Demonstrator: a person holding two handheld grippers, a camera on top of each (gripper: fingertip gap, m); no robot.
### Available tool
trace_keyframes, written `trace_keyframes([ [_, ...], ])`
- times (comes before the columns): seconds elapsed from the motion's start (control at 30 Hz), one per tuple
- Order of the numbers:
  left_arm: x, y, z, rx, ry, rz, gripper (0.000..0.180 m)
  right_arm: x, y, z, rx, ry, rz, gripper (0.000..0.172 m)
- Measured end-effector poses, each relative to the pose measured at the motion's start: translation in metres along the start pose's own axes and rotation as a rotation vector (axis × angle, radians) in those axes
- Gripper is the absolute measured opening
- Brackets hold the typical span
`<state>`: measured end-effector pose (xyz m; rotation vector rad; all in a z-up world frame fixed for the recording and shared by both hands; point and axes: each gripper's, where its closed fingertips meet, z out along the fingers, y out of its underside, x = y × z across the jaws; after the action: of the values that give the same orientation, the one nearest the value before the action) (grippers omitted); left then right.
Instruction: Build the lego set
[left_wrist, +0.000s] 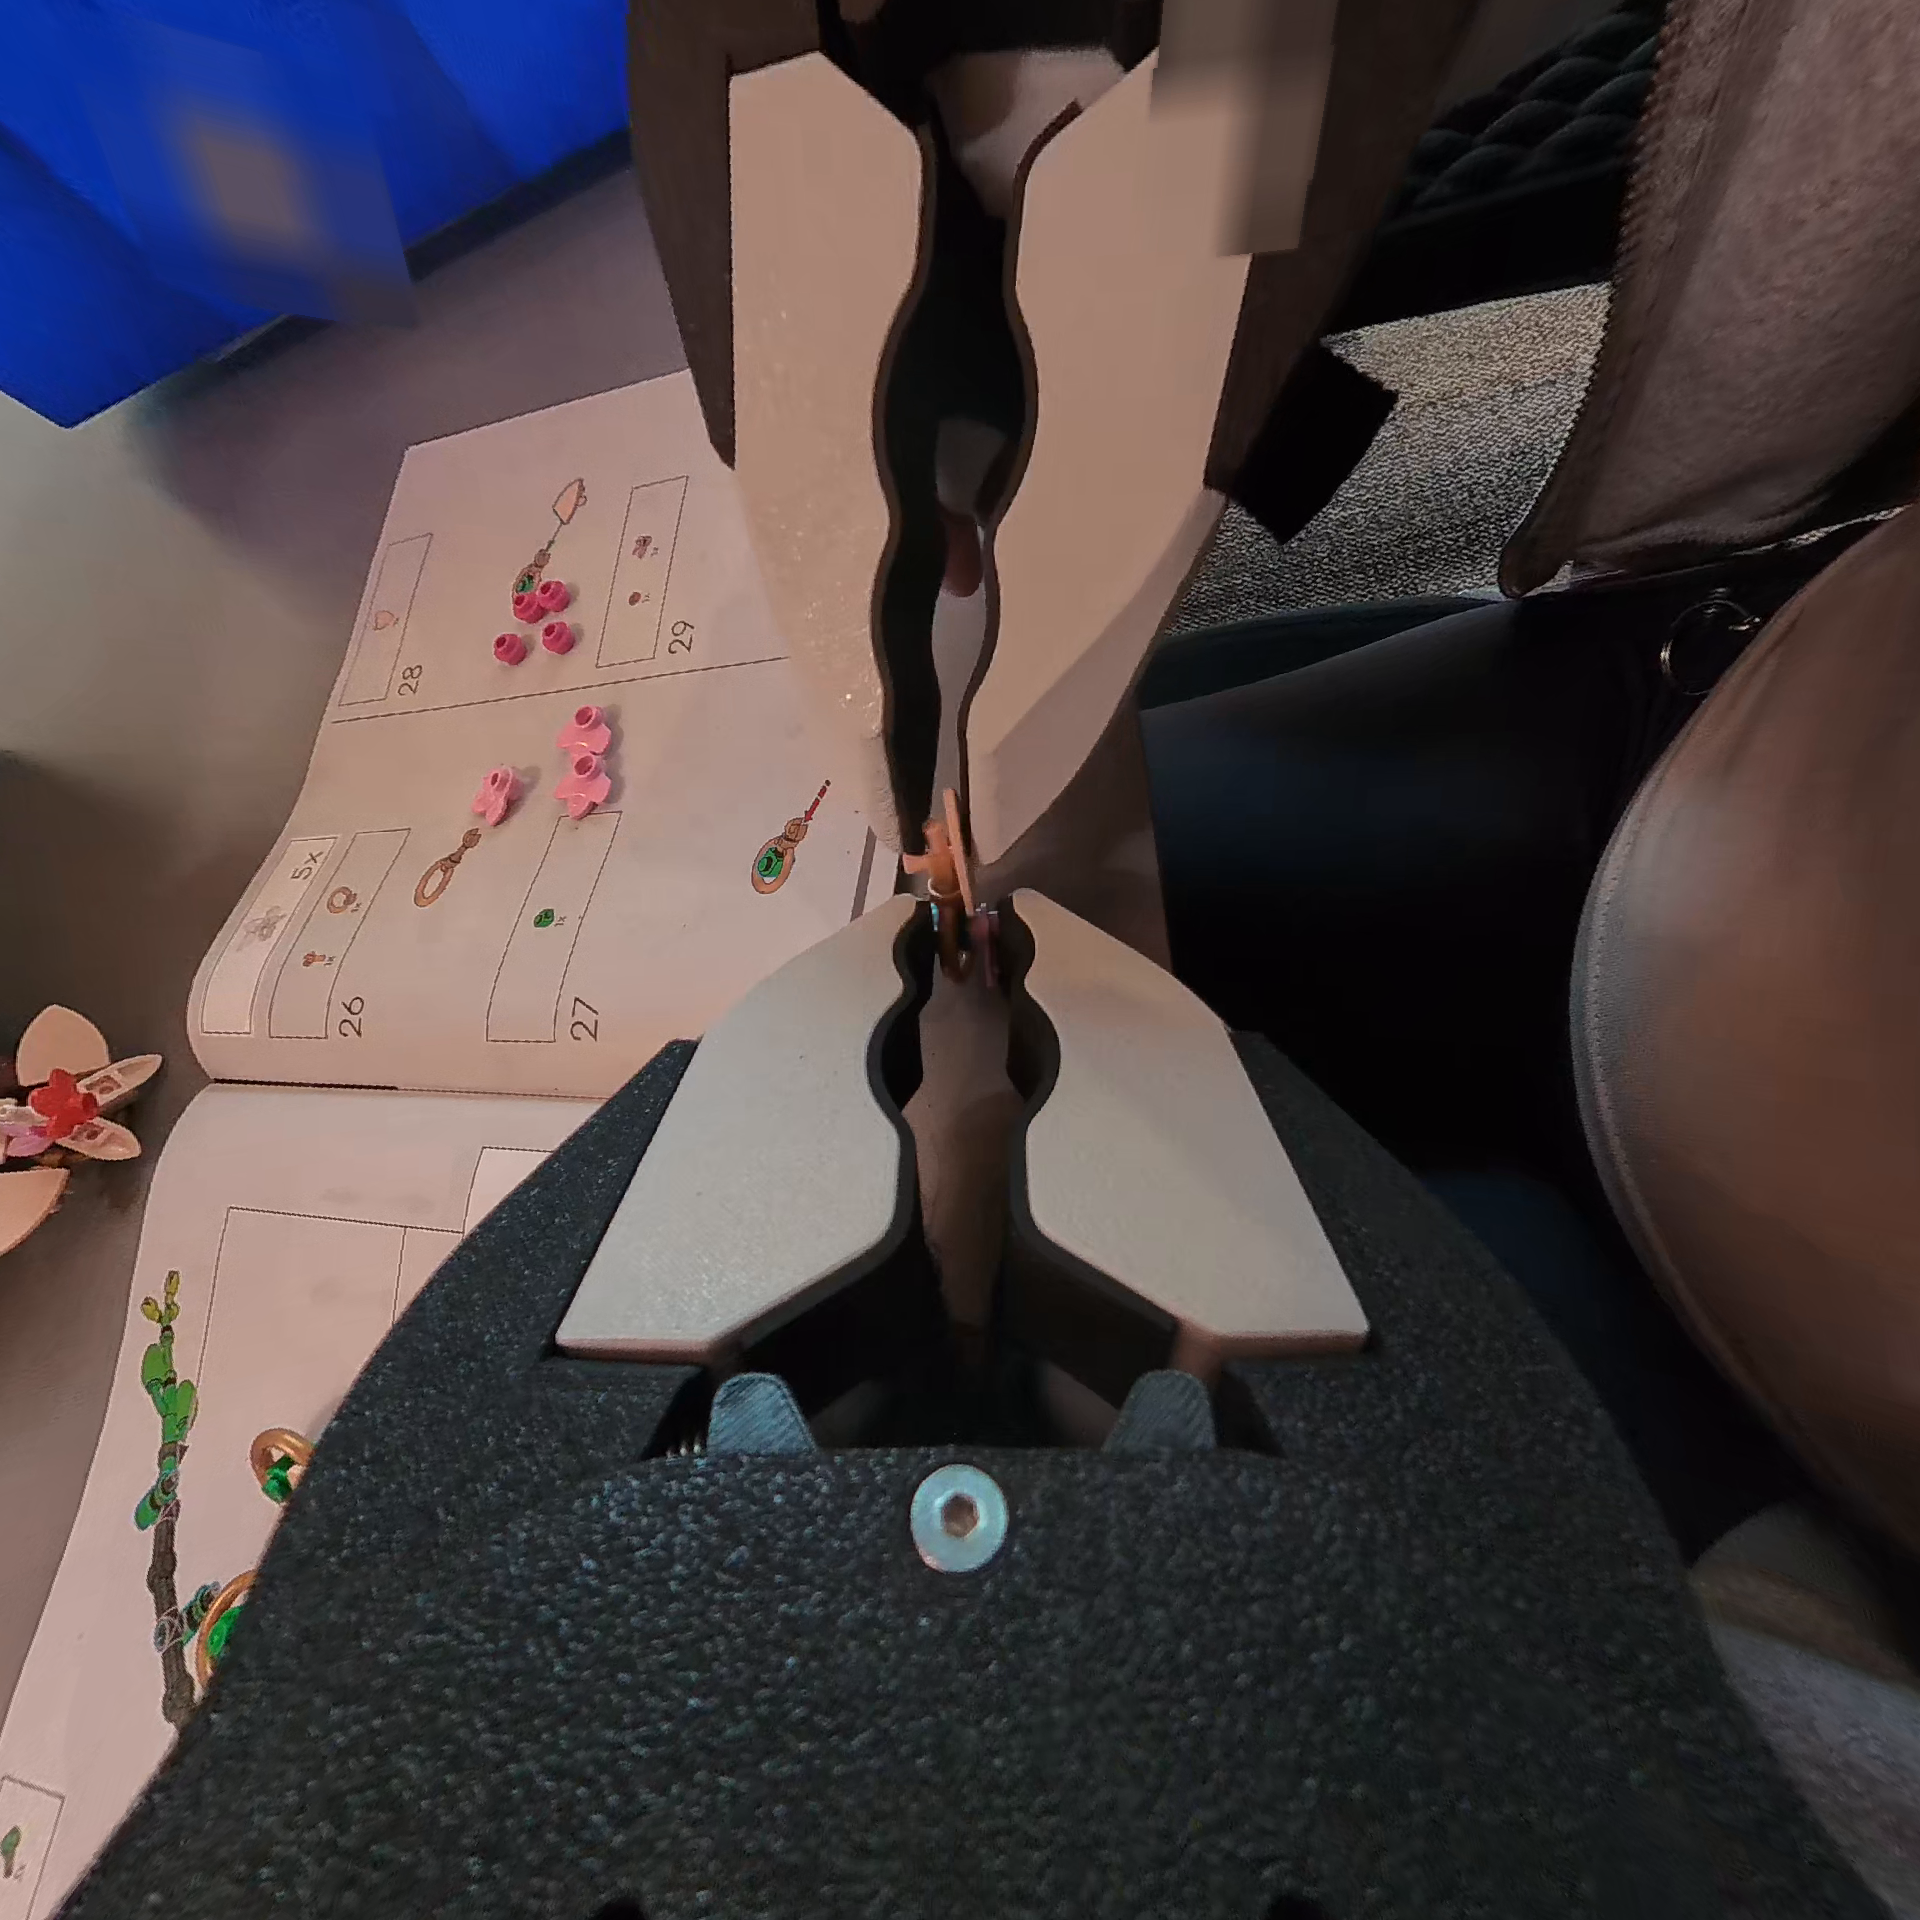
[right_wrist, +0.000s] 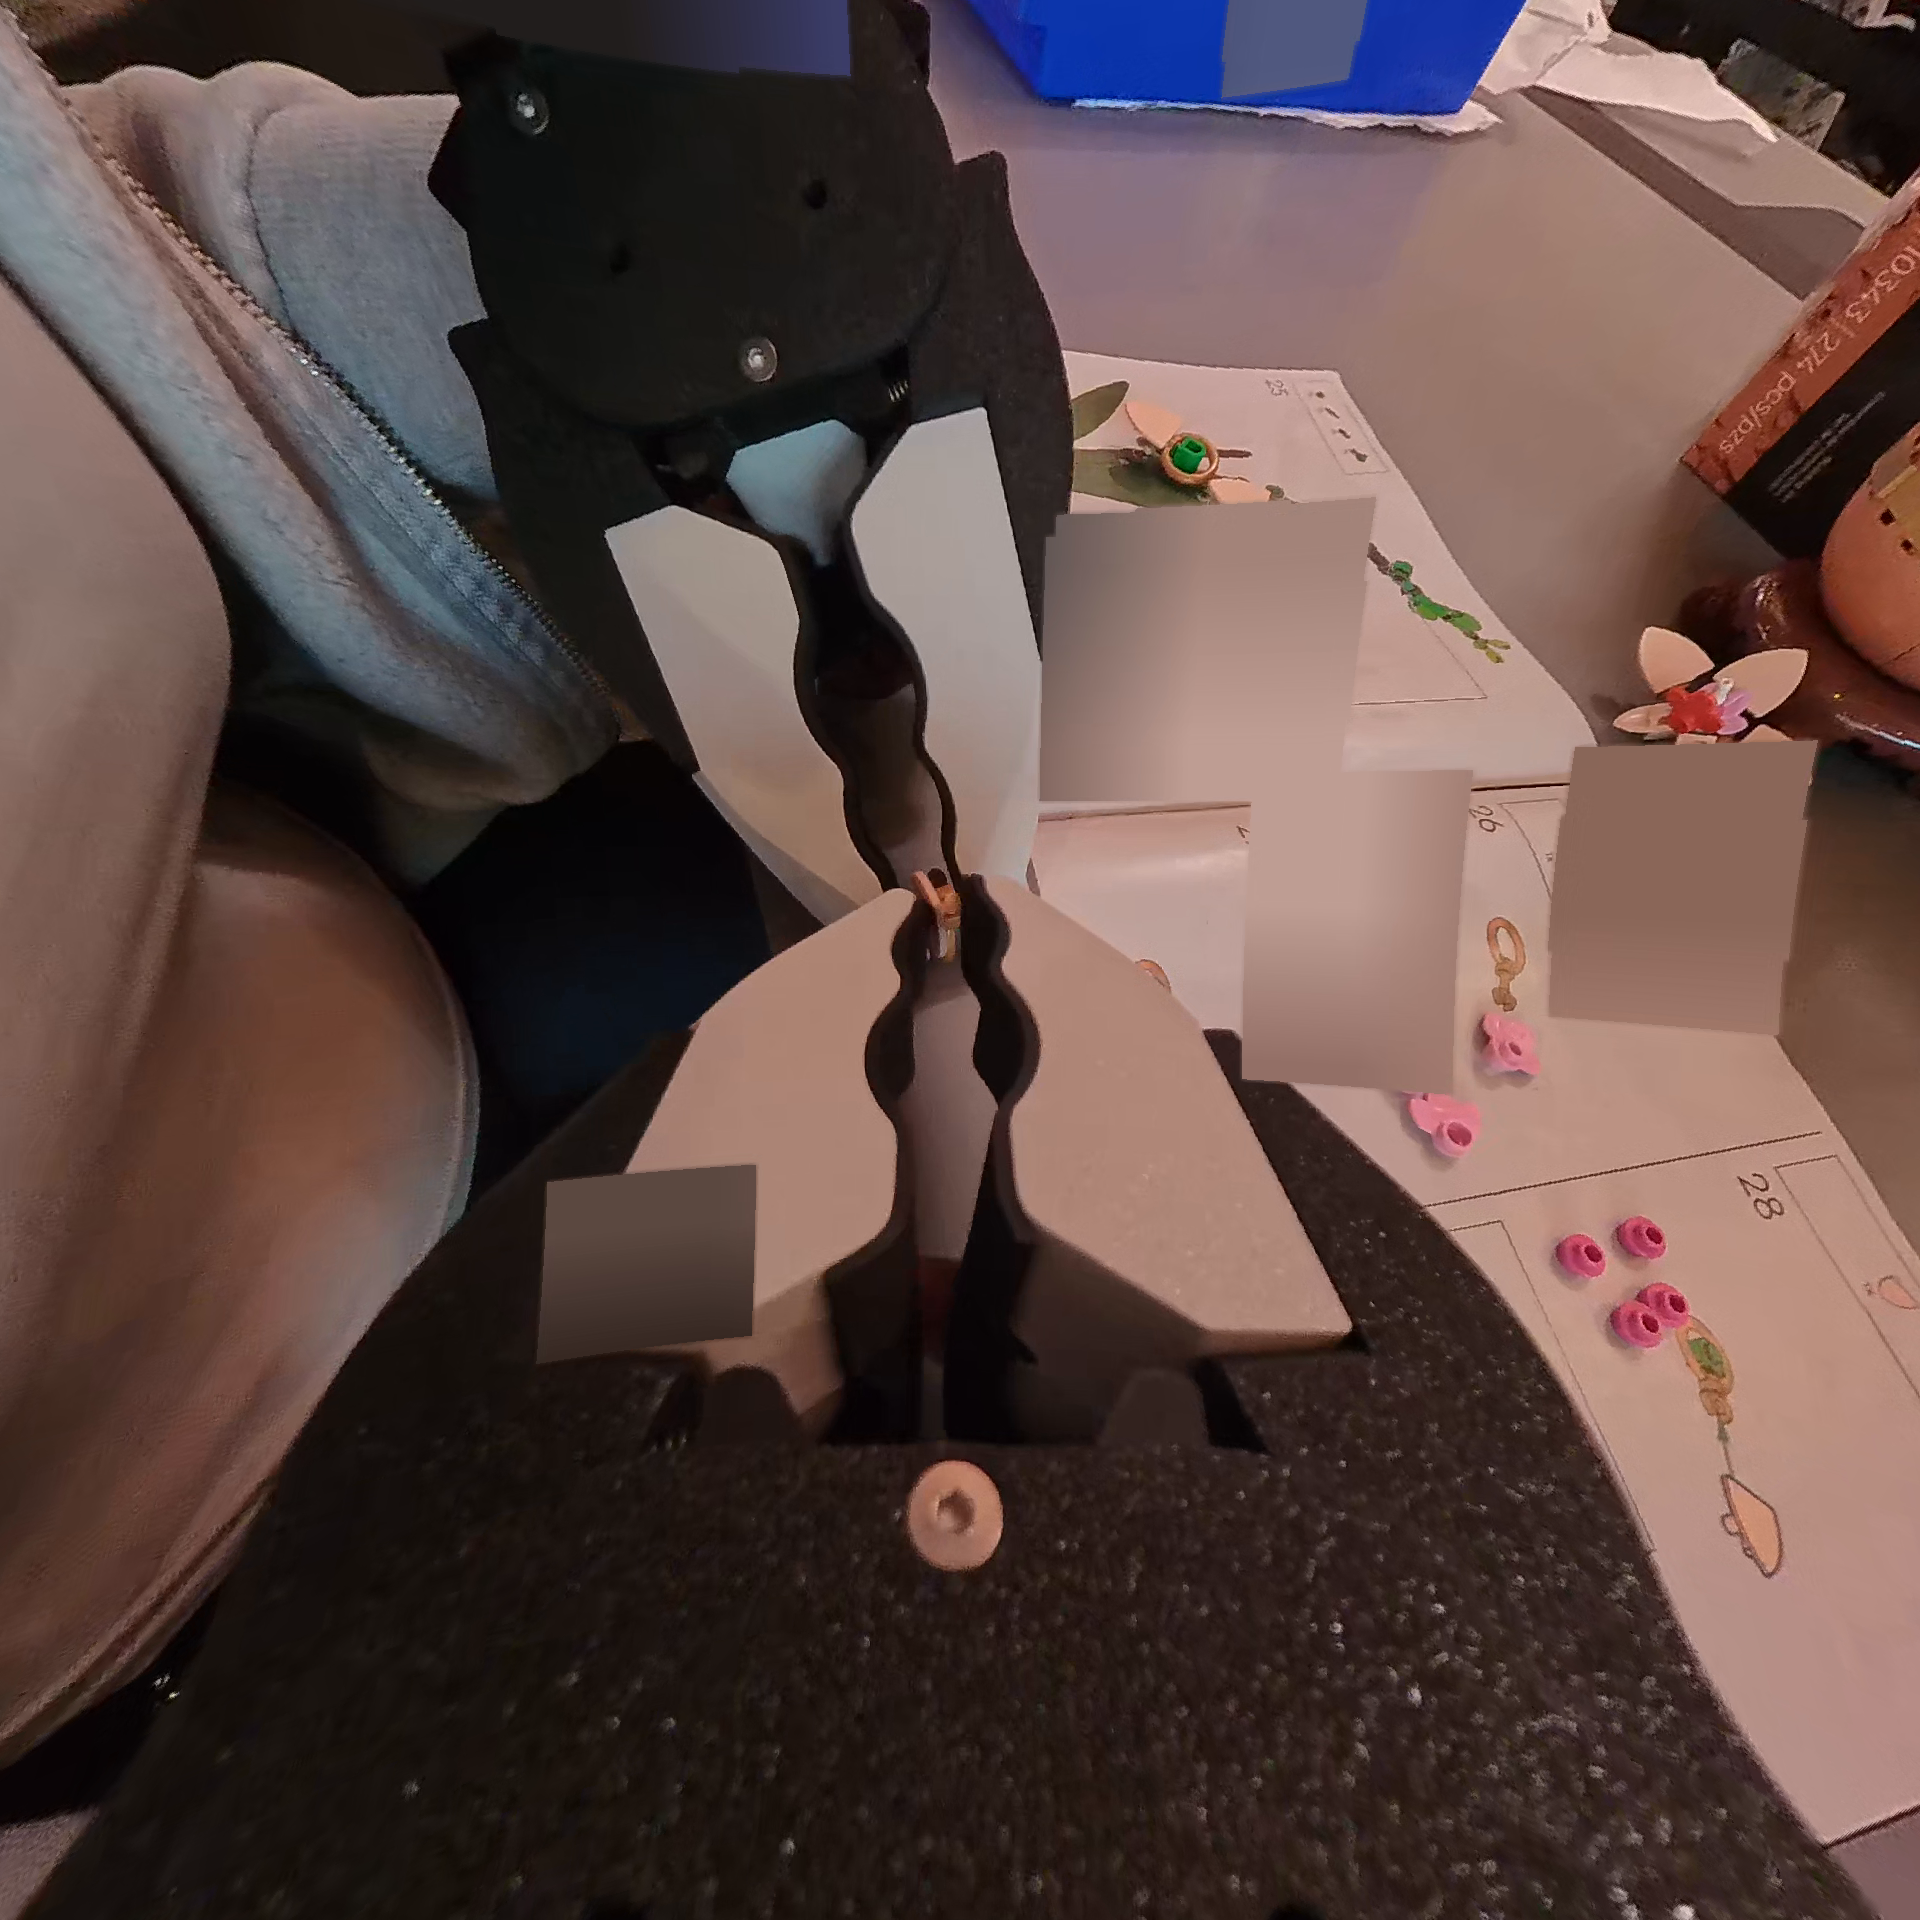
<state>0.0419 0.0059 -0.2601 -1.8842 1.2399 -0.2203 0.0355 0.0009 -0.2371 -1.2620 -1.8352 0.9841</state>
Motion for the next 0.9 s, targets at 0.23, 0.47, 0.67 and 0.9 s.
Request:
trace_keyframes([
  [0.23,0.000,0.000,0.000,0.000,-0.002,0.002,0.012,0.000,0.000,0.000,0.002,-0.001,0.002,0.004],
  [0.47,-0.001,0.000,-0.001,0.000,-0.003,0.004,0.012,0.000,0.000,0.001,-0.008,-0.007,0.005,0.004],
  [0.67,-0.001,0.000,-0.001,0.000,-0.003,0.003,0.012,0.000,0.001,0.000,-0.006,-0.006,0.020,0.004],
  [0.9,-0.010,-0.002,-0.004,0.019,-0.044,-0.037,0.012,0.007,-0.008,-0.004,0.031,0.003,0.086,0.028],
])
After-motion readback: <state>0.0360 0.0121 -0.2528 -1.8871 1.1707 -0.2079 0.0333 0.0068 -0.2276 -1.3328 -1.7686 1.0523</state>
